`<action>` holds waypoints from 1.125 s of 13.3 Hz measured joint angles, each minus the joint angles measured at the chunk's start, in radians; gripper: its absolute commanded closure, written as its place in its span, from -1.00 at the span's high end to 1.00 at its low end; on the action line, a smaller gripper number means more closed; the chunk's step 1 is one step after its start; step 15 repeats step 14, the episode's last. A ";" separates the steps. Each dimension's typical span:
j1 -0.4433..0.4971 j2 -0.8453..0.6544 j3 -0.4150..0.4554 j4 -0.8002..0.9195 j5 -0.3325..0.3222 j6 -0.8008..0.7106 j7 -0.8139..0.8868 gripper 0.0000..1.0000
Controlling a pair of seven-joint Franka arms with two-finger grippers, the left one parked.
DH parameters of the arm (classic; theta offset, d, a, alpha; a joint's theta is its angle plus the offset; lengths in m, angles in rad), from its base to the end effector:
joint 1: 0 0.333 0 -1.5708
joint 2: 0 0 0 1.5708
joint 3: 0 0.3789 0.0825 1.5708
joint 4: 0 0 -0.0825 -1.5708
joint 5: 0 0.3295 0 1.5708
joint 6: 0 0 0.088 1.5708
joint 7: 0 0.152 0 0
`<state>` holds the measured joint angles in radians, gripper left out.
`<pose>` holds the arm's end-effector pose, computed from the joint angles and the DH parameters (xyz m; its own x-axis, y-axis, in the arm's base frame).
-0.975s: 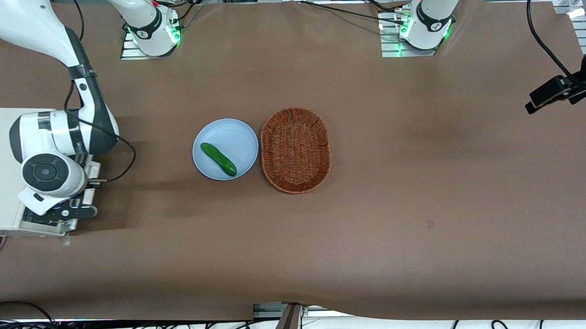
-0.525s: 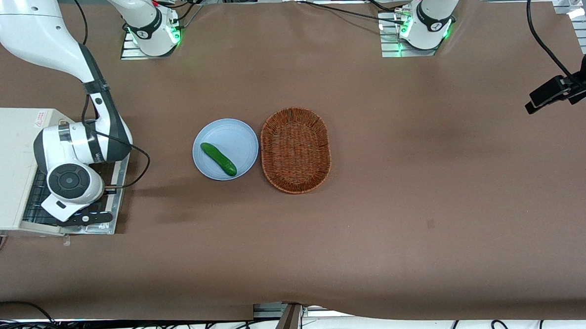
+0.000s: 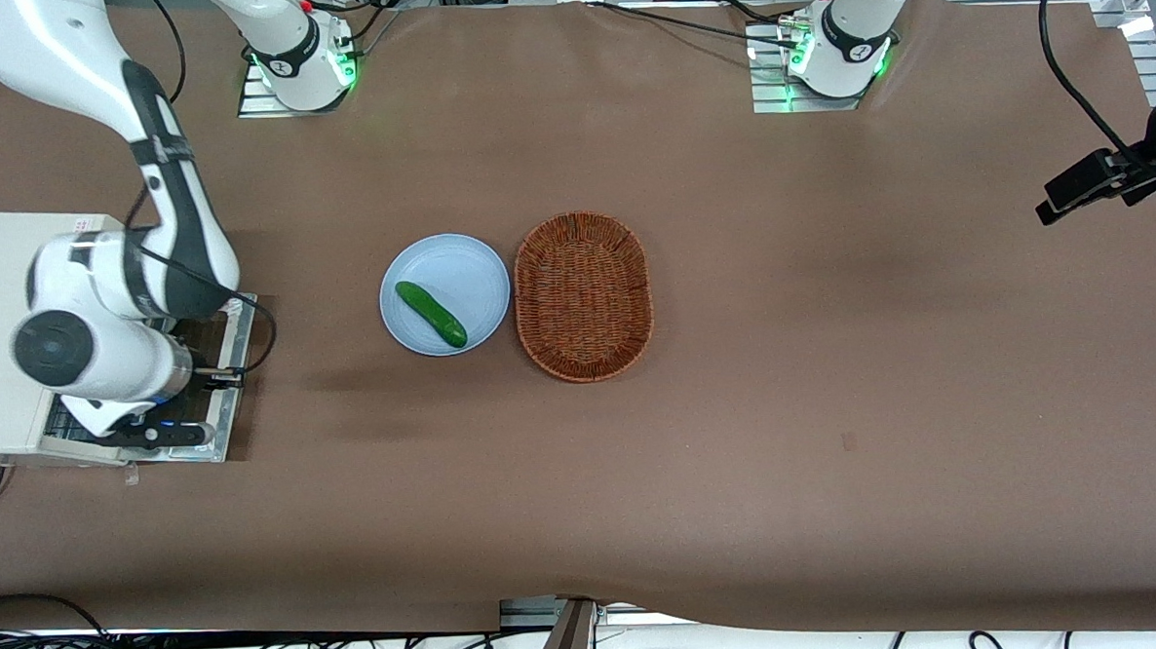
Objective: Open oven door with right arm only
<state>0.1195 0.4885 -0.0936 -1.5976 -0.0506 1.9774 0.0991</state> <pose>0.6487 0.0206 0.3791 0.9940 -0.0468 -0.0987 -0.0371 -0.9945 0.0981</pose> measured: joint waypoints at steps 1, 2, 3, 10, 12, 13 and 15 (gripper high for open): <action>0.000 -0.040 -0.003 0.004 0.036 -0.042 -0.012 1.00; 0.000 -0.084 -0.003 0.008 0.052 -0.089 -0.019 1.00; 0.000 -0.133 -0.003 0.014 0.057 -0.144 -0.022 1.00; -0.001 -0.442 -0.026 -0.016 0.060 -0.369 -0.023 1.00; -0.001 -0.511 -0.040 -0.079 0.070 -0.331 -0.023 1.00; -0.001 -0.527 -0.051 -0.094 0.090 -0.325 -0.023 1.00; -0.001 -0.532 -0.066 -0.097 0.104 -0.320 -0.023 1.00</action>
